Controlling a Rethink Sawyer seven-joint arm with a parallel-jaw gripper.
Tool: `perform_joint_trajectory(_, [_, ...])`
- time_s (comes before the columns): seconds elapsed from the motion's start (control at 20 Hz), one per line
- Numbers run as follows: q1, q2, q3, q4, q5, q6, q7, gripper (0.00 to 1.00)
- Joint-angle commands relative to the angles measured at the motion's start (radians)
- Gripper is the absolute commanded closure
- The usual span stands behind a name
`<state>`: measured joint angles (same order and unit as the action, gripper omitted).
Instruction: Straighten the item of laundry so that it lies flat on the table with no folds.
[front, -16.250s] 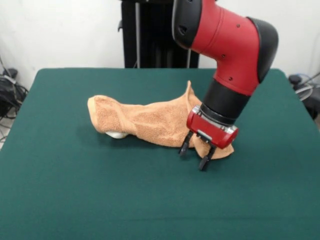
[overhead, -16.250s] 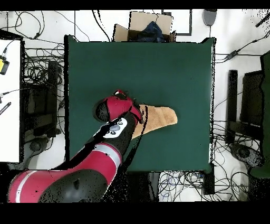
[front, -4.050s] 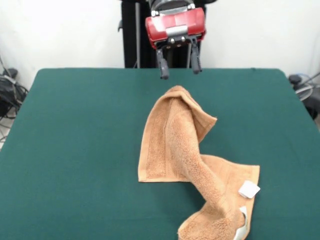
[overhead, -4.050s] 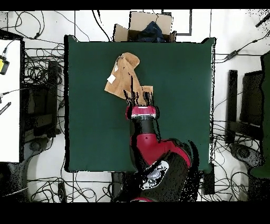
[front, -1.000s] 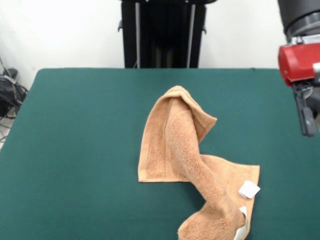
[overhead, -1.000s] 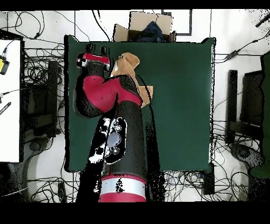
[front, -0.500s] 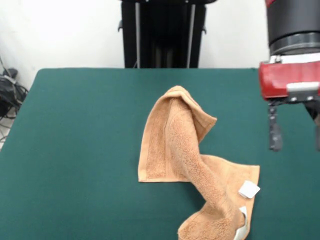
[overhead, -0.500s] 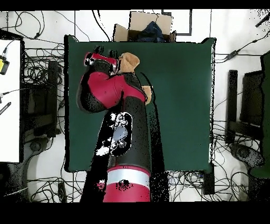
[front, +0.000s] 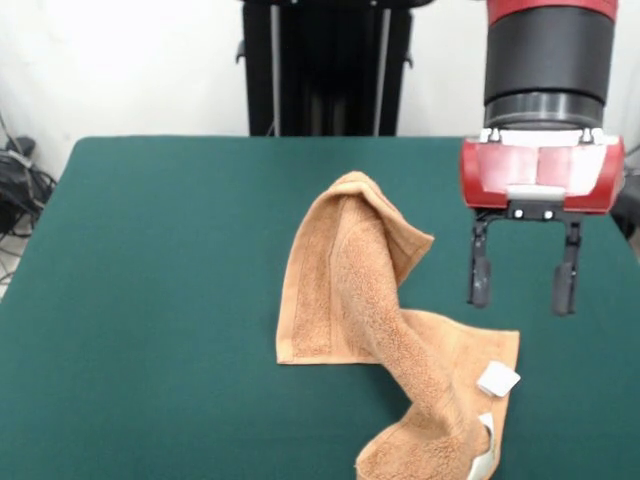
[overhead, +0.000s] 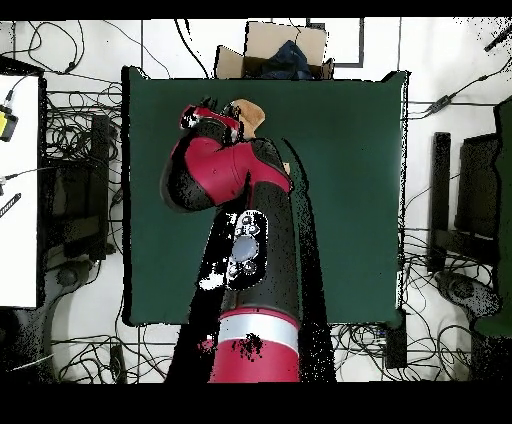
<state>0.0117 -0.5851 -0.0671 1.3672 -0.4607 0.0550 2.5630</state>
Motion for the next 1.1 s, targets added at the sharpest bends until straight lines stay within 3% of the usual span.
perform_joint_trajectory(0.05, [0.009, 0.045, 0.011, 0.017, 0.036, 0.161, 0.021, 0.0])
perform_joint_trajectory(1.1, [-0.016, 0.134, 0.046, -0.036, 0.09, 0.279, 0.007, 0.0])
